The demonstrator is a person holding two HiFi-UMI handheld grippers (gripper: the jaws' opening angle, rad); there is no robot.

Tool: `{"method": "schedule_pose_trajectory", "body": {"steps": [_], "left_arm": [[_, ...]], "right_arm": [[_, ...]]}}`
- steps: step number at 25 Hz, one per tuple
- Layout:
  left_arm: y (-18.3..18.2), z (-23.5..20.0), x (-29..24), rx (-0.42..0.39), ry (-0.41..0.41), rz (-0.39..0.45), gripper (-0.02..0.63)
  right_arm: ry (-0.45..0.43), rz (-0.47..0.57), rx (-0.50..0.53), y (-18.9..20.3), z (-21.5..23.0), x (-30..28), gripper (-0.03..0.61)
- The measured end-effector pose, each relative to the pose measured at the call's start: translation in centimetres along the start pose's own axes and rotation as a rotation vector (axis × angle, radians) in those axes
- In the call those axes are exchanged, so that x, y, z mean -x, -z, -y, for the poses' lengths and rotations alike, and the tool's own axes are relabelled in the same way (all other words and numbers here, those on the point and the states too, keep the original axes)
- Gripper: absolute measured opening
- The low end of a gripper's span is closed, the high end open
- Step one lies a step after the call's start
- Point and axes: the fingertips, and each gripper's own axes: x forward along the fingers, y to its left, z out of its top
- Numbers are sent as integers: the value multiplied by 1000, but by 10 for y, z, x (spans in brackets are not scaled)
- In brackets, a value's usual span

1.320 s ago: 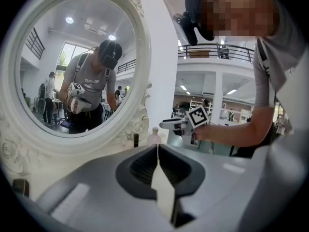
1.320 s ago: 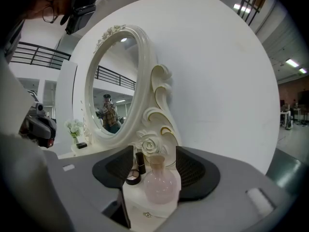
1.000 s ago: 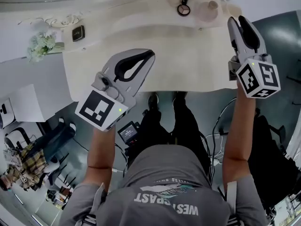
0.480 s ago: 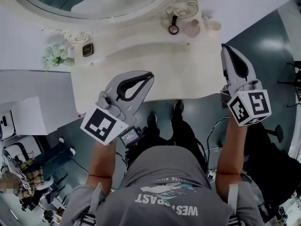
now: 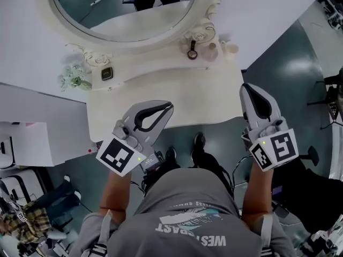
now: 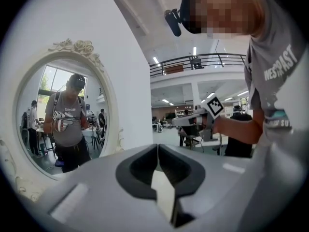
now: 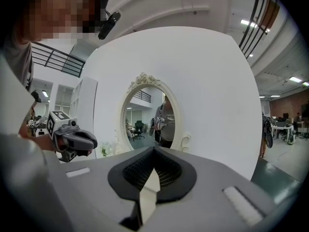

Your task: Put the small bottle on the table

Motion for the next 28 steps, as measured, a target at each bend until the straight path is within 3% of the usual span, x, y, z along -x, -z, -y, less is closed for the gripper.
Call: {"method": "schedule_pose_trajectory", "body": {"steps": [10, 28], "left_arm": [[-24, 19, 39, -33, 11, 51, 9], [-20, 49, 80, -41, 64, 68, 8]], "right_arm": [[7, 2, 56, -23, -49, 47, 0], [46, -23, 50, -15, -97, 92, 0]]}}
